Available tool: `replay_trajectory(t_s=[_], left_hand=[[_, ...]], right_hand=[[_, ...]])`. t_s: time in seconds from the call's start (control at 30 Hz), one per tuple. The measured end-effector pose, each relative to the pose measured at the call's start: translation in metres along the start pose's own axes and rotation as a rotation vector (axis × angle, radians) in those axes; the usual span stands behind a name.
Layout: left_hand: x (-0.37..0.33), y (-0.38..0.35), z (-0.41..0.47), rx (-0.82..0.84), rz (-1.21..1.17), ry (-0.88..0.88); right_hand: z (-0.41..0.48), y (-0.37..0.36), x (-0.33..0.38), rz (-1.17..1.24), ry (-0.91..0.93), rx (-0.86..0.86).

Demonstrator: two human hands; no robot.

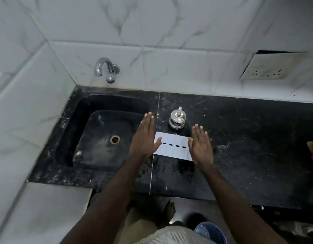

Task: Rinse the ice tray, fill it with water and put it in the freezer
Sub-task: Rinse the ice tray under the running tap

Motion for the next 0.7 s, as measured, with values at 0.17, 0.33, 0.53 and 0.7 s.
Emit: replay_trajectory(t_s=[0.17,0.33,0.53,0.7], left_hand=[[0.003,-0.030,-0.017,0.179,0.005,0.115],[0.010,-0.071,-0.044,0.430,-0.039,0.226],[0.016,-0.096,-0.055,0.530,-0.108,0.445],[0.015,-0.110,-0.057,0.523,-0.238,0.541]], right_hand=[[-0.018,-0.020,-0.009,0.004,-0.073,0.134],[-0.026,-0.040,-0.026,0.047,-0.193,0.235],[-0.032,-0.052,-0.043,0.086,-0.317,0.257],[-0.033,-0.063,-0.045,0.125,-0.361,0.324]])
Point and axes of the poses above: each hand's wrist, its own z-axis towards the middle knuckle, its own y-axis out of the back of the hand, x = y × z, the point moved 9 cm from there along z, towards the middle knuckle, and after that the axes turned 14 degrees about -x, right-handed, at the moved point
